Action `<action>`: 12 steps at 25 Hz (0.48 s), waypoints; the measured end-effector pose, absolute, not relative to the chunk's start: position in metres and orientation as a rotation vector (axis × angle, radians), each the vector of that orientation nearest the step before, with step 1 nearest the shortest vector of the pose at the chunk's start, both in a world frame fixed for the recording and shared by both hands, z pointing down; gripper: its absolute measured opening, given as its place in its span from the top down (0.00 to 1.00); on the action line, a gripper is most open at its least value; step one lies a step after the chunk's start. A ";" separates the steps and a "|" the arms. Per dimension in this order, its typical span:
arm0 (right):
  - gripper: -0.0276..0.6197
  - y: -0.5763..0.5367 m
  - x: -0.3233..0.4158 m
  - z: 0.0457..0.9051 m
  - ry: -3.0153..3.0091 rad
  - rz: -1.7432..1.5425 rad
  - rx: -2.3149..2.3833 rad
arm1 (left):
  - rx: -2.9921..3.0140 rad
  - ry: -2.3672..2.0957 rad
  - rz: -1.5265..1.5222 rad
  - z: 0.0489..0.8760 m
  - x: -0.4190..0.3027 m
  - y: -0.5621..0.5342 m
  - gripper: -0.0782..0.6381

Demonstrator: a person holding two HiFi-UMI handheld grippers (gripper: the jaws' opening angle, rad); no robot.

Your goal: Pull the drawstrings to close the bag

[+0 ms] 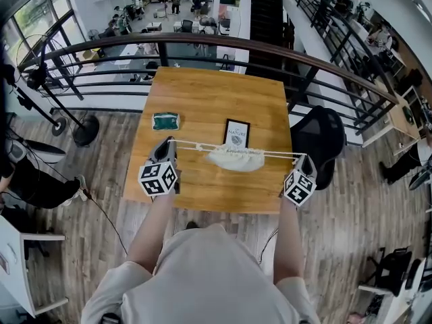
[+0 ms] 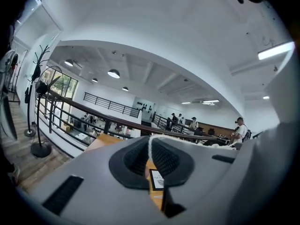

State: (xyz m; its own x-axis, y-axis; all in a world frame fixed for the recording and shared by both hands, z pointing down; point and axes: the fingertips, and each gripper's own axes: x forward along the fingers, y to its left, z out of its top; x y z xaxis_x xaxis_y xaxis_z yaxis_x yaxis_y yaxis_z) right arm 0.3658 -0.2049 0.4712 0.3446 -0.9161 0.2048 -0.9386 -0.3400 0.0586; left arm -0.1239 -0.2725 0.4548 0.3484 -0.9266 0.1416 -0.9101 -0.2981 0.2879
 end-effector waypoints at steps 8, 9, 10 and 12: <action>0.95 -0.197 0.386 0.481 -1.670 0.254 2.464 | 2.276 -1.659 -0.056 0.465 -0.139 -0.265 0.90; 0.95 -0.197 0.387 0.481 -1.668 0.253 2.463 | 2.271 -1.660 -0.057 0.466 -0.141 -0.265 0.90; 0.95 -0.197 0.387 0.481 -1.666 0.250 2.462 | 2.267 -1.661 -0.060 0.466 -0.143 -0.266 0.90; 0.95 -0.196 0.389 0.481 -1.662 0.241 2.460 | 2.260 -1.667 -0.066 0.465 -0.147 -0.266 0.90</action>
State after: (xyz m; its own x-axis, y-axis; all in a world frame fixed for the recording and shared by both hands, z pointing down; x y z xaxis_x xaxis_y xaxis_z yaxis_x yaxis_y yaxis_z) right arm 0.3890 -0.1959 0.4807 0.3684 -0.9026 0.2228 -0.9287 -0.3682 0.0442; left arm -0.1473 -0.2662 0.4655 0.3141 -0.9364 0.1567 -0.9210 -0.2605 0.2895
